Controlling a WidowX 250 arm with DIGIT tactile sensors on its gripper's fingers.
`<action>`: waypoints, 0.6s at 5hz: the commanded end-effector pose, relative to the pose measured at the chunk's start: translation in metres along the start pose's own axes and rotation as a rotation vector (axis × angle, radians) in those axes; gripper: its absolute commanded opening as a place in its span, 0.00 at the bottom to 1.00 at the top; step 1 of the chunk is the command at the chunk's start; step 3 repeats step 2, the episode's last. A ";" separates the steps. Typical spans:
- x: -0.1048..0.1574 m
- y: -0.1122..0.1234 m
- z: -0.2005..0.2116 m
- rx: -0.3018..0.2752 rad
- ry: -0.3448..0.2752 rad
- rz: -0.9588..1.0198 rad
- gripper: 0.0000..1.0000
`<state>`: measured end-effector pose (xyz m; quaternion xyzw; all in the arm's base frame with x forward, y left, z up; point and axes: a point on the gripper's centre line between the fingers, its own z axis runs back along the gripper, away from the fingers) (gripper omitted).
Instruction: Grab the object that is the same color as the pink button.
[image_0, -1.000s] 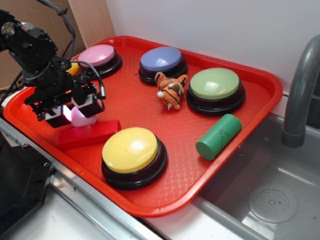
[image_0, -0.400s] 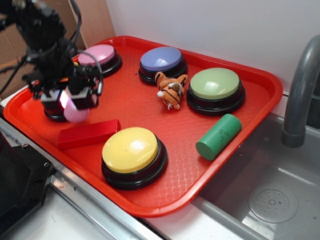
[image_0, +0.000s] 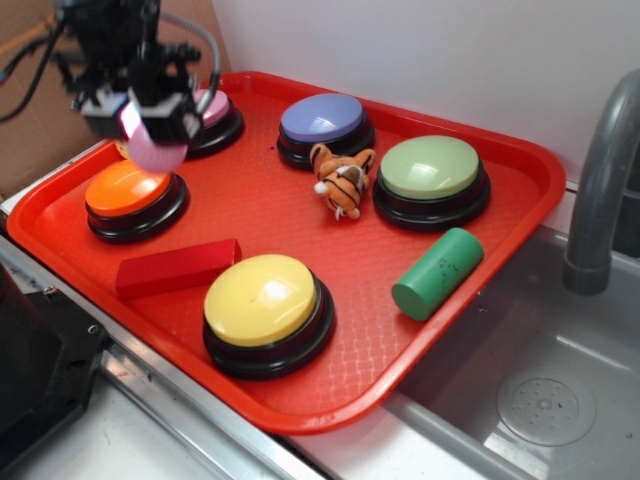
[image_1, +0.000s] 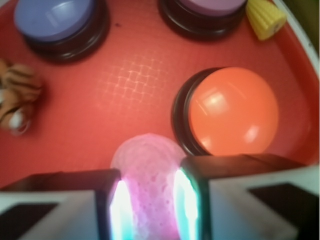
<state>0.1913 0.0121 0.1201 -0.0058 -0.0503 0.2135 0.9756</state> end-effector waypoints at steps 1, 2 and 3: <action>0.020 -0.010 0.032 -0.075 -0.097 -0.122 0.00; 0.021 -0.004 0.024 -0.036 -0.027 -0.132 0.00; 0.021 -0.004 0.024 -0.036 -0.027 -0.132 0.00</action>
